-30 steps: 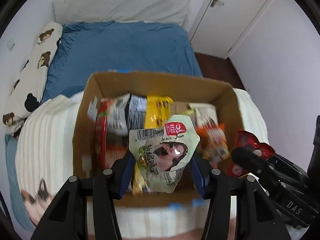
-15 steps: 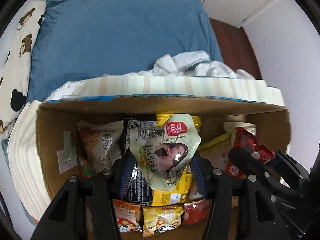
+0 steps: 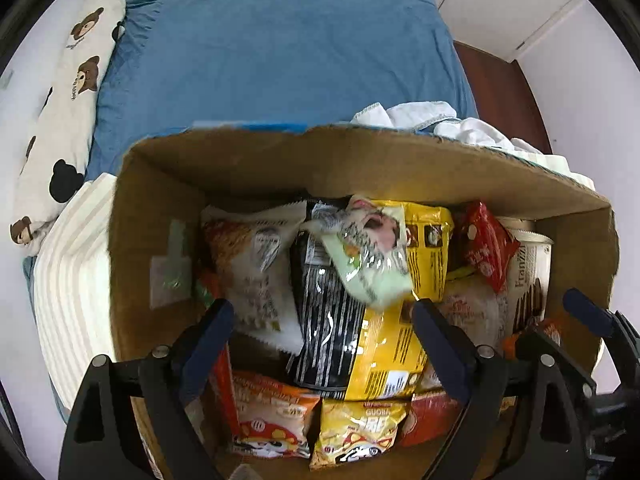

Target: Organize snacks

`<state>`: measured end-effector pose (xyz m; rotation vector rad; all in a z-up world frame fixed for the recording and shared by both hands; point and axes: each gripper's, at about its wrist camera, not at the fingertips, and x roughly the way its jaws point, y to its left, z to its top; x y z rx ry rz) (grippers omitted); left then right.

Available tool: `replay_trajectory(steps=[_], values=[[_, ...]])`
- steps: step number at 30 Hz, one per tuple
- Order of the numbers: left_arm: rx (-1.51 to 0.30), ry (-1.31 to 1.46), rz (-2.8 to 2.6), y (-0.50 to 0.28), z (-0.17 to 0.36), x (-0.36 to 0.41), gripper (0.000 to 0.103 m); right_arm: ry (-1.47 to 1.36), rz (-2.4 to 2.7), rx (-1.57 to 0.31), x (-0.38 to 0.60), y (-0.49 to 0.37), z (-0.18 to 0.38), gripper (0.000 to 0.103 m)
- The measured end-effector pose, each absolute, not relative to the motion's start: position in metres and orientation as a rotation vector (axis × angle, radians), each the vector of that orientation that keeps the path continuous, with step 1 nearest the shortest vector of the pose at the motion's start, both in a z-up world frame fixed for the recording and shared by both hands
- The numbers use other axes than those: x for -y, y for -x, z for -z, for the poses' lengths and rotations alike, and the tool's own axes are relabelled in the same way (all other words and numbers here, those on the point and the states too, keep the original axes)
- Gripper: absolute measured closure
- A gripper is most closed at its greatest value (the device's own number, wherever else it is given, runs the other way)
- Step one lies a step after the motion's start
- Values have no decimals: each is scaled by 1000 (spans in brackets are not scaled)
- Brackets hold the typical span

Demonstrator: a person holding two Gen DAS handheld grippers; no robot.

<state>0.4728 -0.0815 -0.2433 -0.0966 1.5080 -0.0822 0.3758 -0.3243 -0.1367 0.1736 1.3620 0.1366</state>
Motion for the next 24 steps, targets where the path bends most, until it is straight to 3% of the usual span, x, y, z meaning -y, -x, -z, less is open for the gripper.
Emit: replay_trajectory(steps=[12, 24], values=[[-1393, 101, 68, -423, 196, 69, 12, -147, -85, -1336, 327, -339, 111, 2], [-1144, 62, 43, -326, 121, 76, 12, -120, -83, -1185, 324, -250, 55, 2]])
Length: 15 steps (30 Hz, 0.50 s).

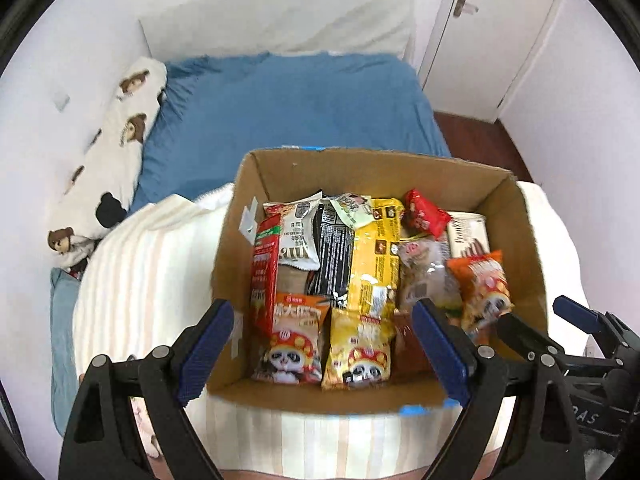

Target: Organize snacks

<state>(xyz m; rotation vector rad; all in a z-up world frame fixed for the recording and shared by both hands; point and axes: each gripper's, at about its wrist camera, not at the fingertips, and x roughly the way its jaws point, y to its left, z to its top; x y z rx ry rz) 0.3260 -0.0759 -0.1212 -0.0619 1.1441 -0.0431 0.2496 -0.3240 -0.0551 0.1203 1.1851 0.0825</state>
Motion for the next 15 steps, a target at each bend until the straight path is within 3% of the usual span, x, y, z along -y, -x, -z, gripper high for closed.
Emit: replay_trajectory(steps=[15], values=[[-920, 35, 29, -187, 47, 81, 12, -115, -110, -959, 328, -105, -34, 2]])
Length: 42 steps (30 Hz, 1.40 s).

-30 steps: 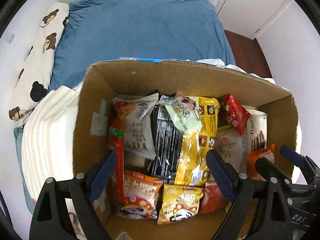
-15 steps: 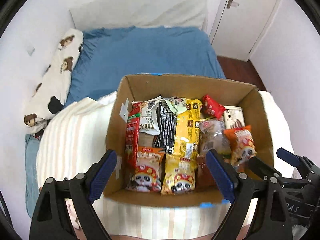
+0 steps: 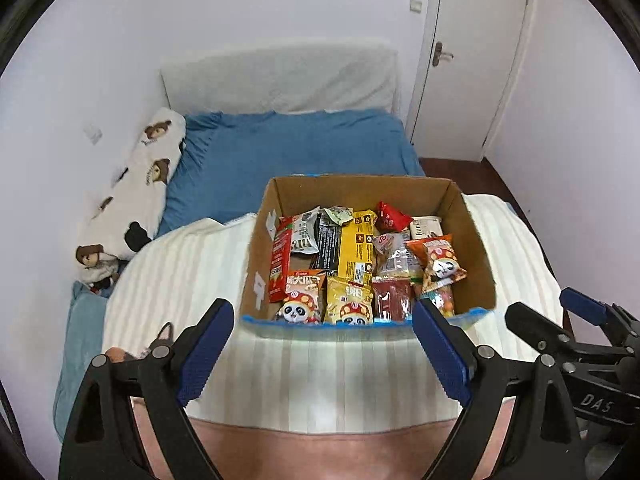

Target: Organize snacks

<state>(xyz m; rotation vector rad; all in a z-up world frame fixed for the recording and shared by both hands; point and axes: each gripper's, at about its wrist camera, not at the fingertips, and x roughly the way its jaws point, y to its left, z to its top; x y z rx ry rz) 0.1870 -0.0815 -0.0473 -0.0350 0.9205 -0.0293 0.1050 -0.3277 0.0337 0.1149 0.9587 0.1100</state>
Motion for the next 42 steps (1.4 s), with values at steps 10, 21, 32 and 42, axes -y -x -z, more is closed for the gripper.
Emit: replay_trajectory(steps=[10, 21, 32, 42], values=[[-822, 37, 17, -109, 15, 83, 12, -60, -107, -840, 319, -16, -83, 0], [-770, 42, 14, -65, -7, 82, 12, -44, -118, -786, 318, 37, -114, 0], [-729, 53, -37, -72, -1, 77, 0, -40, -59, -789, 326, 23, -101, 0], [-760, 32, -79, -105, 18, 78, 0, -30, -11, -799, 331, -12, -83, 0]])
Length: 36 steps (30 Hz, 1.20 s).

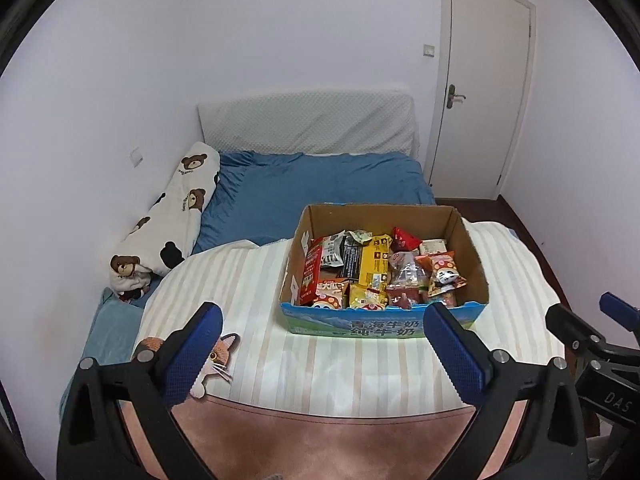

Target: Organize snacks

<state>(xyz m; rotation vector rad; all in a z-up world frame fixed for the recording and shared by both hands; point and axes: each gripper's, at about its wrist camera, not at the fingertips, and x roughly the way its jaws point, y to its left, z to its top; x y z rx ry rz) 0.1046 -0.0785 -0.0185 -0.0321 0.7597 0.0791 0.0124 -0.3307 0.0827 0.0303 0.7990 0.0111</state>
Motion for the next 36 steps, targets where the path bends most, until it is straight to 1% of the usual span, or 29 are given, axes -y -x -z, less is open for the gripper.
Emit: replay_trajectory(steps=[13, 36], values=[[-793, 9, -83, -127, 35, 82, 0, -17, 24, -810, 330, -40, -74, 0], [-799, -6, -63, -124, 36, 83, 0, -18, 32, -807, 326, -32, -73, 0]])
